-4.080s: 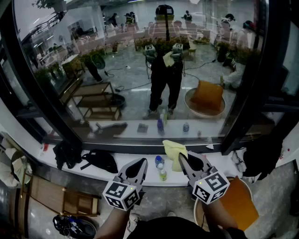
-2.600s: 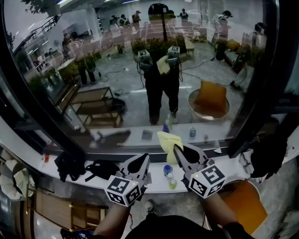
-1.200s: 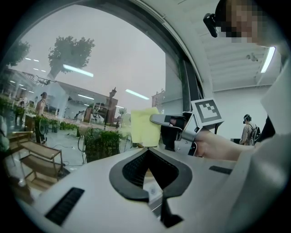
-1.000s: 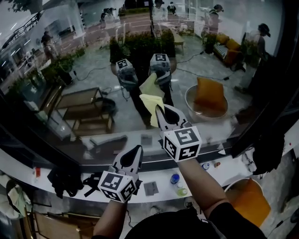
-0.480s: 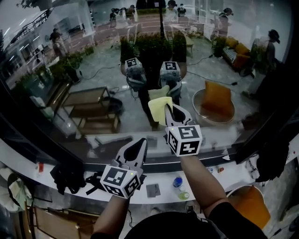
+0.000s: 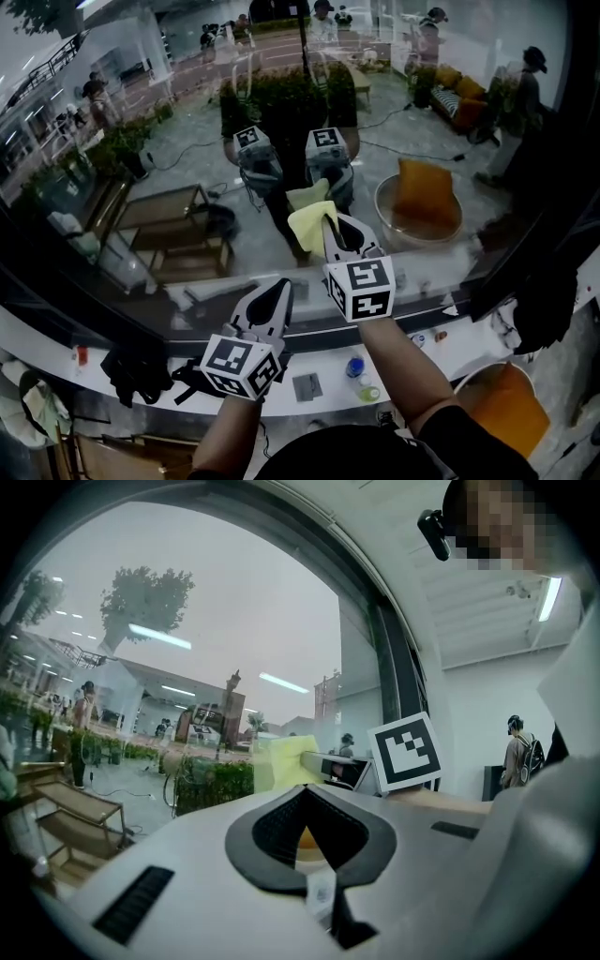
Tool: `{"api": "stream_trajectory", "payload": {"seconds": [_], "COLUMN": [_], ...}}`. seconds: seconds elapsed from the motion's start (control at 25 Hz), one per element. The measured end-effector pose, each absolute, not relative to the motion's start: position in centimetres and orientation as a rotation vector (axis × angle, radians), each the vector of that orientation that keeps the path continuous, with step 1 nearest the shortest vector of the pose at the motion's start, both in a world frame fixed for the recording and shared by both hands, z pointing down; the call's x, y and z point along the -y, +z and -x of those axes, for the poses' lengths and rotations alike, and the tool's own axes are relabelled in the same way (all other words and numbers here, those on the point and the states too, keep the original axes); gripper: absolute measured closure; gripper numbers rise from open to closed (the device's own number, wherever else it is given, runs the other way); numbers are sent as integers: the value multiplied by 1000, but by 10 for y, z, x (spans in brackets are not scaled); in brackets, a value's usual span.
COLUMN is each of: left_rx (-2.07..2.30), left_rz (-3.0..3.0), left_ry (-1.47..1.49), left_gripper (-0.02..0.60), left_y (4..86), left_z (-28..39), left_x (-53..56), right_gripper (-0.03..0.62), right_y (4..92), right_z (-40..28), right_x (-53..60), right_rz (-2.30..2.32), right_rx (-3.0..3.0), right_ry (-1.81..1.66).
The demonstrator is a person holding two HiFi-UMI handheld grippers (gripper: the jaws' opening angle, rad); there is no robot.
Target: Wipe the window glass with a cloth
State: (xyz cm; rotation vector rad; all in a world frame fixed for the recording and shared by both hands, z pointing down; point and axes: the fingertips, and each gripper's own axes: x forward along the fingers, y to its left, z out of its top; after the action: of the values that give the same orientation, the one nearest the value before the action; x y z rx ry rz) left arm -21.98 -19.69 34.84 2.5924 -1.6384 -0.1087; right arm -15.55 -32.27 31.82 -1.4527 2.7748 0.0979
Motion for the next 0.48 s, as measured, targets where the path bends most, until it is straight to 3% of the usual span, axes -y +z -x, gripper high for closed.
{"api": "stream_trajectory", "payload": {"seconds": [0.48], "left_rx": [1537], "left_rz": [-2657], "left_ry": [-78], "left_gripper": [577], "left_y": [347], "left_z": [166], "left_x": [218], "right_gripper": [554], "right_y": [315], "right_z": [85], "right_x": [339], "right_rz": [1549], "right_rx": [-2704], "right_ry": [81]}}
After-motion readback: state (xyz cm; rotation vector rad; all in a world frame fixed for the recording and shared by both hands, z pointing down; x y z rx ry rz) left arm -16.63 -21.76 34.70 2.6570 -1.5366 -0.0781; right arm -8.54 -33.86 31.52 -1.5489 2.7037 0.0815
